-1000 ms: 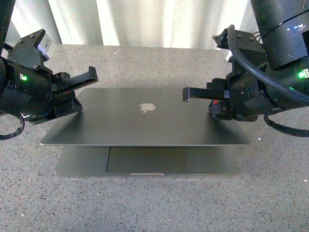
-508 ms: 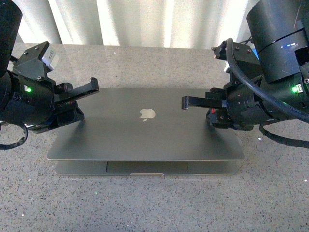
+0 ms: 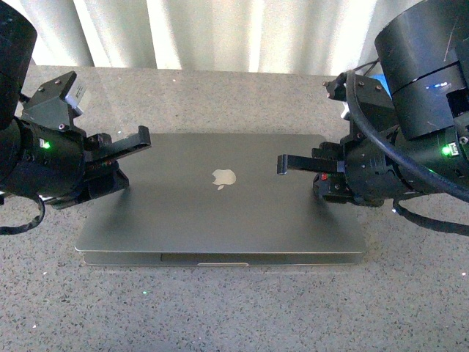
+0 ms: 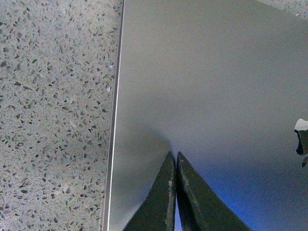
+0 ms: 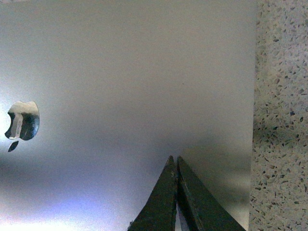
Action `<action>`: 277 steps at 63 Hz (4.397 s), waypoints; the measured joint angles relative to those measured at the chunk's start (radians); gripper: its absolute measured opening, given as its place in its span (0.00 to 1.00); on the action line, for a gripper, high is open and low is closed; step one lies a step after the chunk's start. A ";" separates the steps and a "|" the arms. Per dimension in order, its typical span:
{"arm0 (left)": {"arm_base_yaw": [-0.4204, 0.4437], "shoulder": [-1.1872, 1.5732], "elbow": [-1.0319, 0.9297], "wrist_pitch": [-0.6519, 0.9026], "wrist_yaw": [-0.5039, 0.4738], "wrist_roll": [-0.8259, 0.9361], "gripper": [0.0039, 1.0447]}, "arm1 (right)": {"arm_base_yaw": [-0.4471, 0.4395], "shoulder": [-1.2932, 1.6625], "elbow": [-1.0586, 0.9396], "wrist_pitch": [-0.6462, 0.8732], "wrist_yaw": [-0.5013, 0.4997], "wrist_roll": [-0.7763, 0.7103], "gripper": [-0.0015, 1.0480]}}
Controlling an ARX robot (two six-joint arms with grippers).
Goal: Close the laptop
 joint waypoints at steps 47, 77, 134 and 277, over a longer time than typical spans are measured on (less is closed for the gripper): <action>0.017 0.036 -0.055 0.078 0.027 -0.037 0.03 | 0.008 0.029 -0.019 0.027 0.002 0.003 0.01; 0.074 -0.117 -0.124 0.294 -0.115 -0.001 0.10 | -0.046 -0.082 -0.055 0.201 0.243 -0.265 0.08; 0.135 -0.417 -0.593 1.042 -0.192 0.391 0.03 | -0.201 -0.401 -0.587 1.070 0.237 -0.363 0.10; 0.197 -1.915 -0.771 -0.243 -0.136 0.399 0.06 | -0.360 -1.983 -0.847 -0.212 0.082 -0.348 0.02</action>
